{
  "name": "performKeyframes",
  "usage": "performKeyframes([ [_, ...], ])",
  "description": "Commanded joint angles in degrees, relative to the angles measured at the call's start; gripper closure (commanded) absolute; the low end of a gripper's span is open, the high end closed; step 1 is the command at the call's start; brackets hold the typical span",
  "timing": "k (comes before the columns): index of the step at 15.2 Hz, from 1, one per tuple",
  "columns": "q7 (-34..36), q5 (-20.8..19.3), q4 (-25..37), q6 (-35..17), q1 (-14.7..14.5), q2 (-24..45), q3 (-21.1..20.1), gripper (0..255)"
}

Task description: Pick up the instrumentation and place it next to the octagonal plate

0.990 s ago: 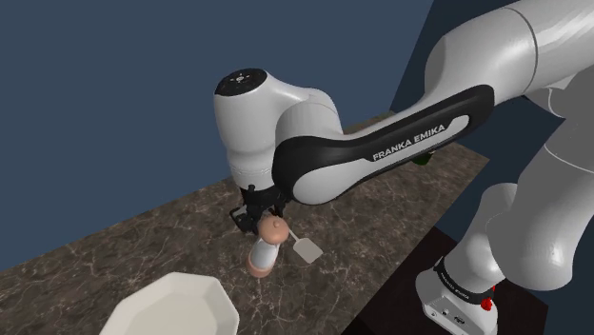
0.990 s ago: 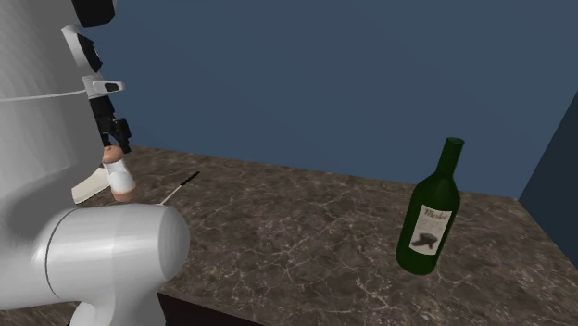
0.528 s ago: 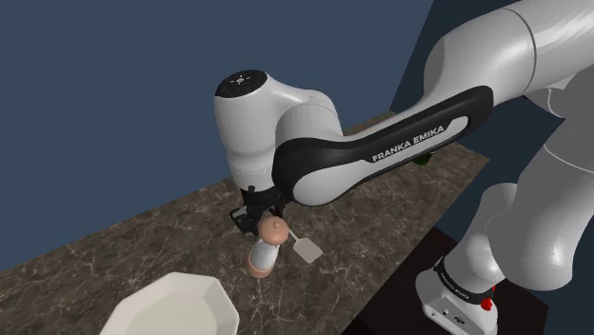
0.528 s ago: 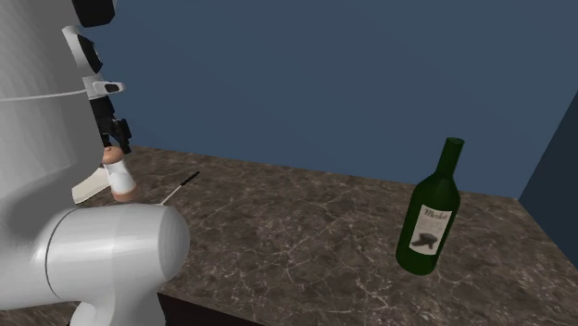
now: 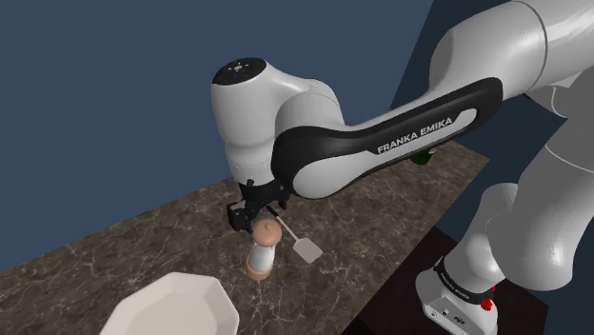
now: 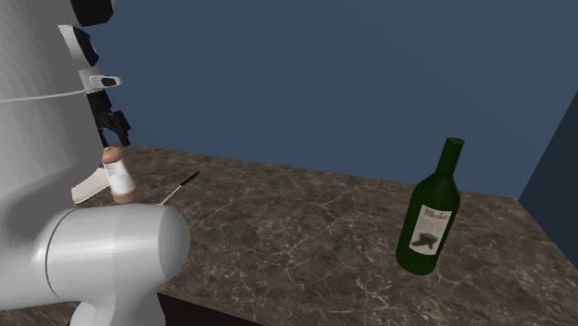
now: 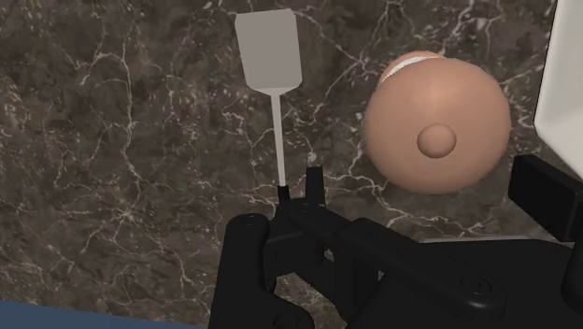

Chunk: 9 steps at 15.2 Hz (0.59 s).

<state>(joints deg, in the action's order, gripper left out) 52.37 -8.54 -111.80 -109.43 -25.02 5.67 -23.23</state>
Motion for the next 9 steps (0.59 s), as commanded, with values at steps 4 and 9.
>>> performKeyframes([
  [4,-0.4,0.4,4.4,4.8,-0.2,-0.4,-0.2,0],
  [9,-0.4,0.4,4.4,4.8,-0.2,-0.4,-0.2,0],
])
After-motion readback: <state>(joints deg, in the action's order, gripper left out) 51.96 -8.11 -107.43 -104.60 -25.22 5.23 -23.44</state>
